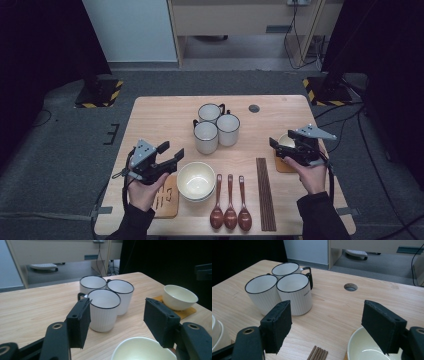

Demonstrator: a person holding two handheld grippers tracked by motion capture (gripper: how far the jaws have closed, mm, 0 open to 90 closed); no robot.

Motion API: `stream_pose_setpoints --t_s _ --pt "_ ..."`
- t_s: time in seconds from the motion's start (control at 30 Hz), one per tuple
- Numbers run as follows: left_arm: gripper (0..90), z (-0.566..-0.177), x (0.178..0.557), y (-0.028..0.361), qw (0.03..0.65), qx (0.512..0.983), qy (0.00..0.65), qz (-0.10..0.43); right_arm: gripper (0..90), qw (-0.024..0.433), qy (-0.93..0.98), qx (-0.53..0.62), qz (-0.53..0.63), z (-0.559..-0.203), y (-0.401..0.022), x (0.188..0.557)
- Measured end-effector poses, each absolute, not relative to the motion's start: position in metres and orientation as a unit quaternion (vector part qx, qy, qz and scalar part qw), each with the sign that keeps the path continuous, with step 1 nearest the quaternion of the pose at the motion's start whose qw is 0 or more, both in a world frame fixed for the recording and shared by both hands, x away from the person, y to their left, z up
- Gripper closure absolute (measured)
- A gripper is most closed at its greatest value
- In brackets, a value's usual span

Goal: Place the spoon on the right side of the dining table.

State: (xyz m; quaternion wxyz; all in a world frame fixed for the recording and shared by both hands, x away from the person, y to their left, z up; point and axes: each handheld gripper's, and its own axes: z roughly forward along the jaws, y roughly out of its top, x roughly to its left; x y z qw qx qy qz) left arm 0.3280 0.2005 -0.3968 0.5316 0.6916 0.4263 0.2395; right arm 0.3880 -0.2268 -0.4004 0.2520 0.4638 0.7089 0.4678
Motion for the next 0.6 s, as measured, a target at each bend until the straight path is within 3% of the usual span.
stream_pose_setpoints --t_s 0.6 --pt "34.9 -0.411 0.321 0.165 0.525 0.719 0.401 0.218 24.6 0.237 0.728 0.431 0.477 -0.404 -0.198 0.385"
